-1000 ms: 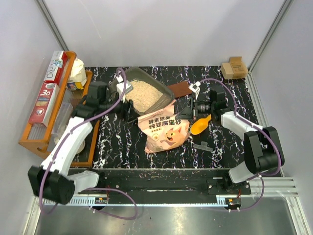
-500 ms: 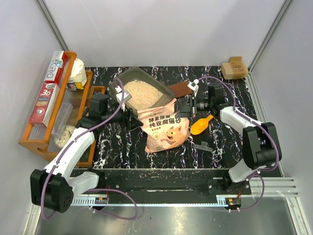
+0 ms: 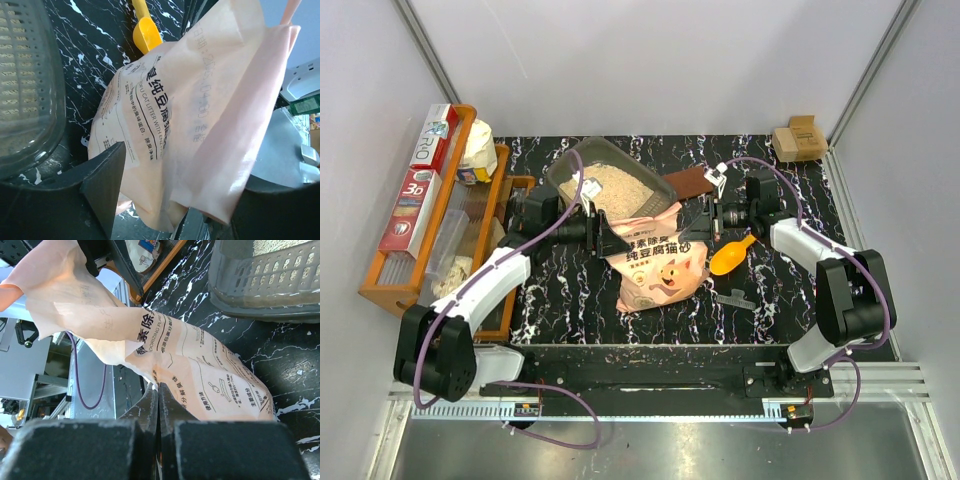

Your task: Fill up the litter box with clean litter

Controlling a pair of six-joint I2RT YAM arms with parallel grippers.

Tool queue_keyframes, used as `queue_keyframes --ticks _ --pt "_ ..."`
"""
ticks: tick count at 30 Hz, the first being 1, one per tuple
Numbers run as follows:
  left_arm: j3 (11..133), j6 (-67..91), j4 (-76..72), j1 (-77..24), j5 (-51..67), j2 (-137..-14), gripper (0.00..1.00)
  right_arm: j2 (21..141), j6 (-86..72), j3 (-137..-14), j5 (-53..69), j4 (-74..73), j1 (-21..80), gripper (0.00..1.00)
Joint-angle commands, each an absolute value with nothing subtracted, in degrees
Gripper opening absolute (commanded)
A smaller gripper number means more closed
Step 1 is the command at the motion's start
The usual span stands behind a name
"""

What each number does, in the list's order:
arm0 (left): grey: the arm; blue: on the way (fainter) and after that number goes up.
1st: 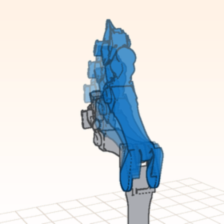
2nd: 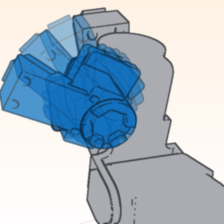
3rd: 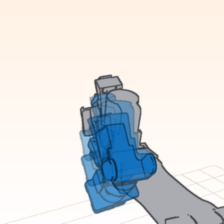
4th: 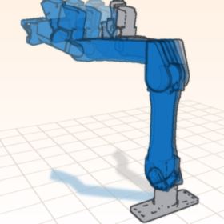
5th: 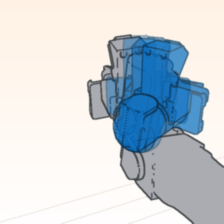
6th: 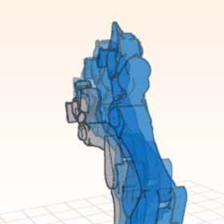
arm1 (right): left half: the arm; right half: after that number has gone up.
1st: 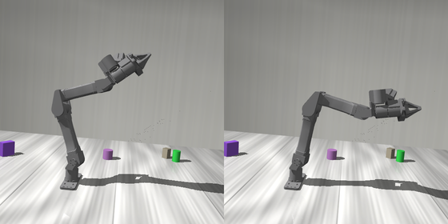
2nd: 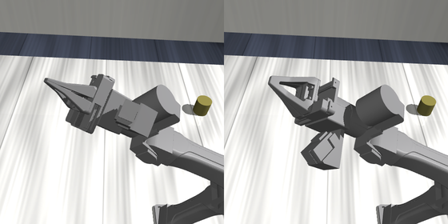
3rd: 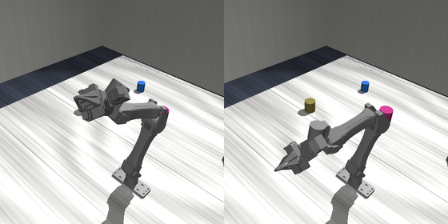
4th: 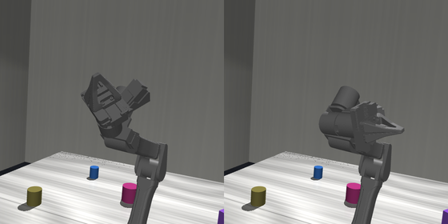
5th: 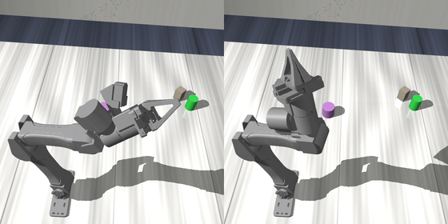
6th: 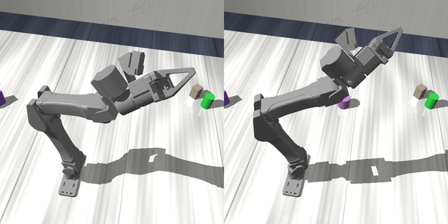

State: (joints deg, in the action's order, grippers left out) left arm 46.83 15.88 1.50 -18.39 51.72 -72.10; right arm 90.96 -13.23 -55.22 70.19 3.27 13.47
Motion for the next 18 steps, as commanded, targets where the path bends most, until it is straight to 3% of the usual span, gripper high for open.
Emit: queue_keyframes --ticks 1,9,18 --pt "46.15 19.07 -2.72 -18.55 54.84 -72.86 0.58 88.95 -15.46 -54.06 72.07 5.35 13.1 0.0" --pt "42.89 24.78 -7.91 -18.37 55.98 -74.35 0.44 87.28 -18.46 -51.86 72.77 6.94 13.1 0.0" --pt "47.45 27.51 -2.91 -15.82 65.73 -80.85 0.14 88.68 -22.85 -53.79 79.09 1.59 12.3 0.0"
